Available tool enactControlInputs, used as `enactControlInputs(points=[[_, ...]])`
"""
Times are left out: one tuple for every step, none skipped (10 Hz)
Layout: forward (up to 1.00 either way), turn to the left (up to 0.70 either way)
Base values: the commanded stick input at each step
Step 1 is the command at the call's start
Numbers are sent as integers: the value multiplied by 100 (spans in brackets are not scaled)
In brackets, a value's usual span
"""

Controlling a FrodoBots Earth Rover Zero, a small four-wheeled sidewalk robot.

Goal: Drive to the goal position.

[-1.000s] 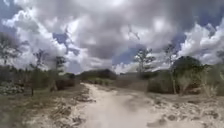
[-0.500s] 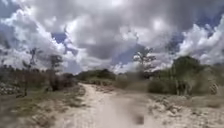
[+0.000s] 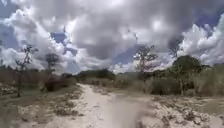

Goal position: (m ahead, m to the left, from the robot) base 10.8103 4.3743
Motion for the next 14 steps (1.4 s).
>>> enactControlInputs(points=[[85,0],[85,0],[85,0],[85,0],[85,0],[85,0],[85,0],[85,0],[85,0],[85,0],[85,0],[85,0],[85,0],[85,0]])
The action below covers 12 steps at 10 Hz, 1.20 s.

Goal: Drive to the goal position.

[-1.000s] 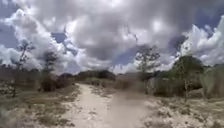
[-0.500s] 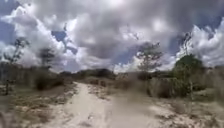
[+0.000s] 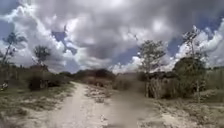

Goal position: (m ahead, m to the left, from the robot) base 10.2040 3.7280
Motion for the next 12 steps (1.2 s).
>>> enactControlInputs(points=[[85,0],[85,0],[85,0],[85,0],[85,0],[85,0],[85,0],[85,0],[85,0],[85,0],[85,0],[85,0]])
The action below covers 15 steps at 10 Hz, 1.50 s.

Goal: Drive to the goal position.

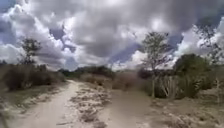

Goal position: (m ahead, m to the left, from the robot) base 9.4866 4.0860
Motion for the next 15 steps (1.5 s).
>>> enactControlInputs(points=[[85,0],[85,0],[85,0],[85,0],[85,0],[85,0],[85,0],[85,0],[85,0],[85,0],[85,0],[85,0],[85,0],[85,0],[85,0]])
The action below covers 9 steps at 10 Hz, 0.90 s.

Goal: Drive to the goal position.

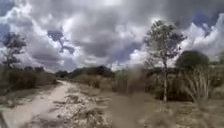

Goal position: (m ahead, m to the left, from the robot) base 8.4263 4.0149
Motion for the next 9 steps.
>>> enactControlInputs(points=[[85,0],[85,0],[85,0],[85,13],[85,32],[85,34],[85,34],[85,34],[85,34]])
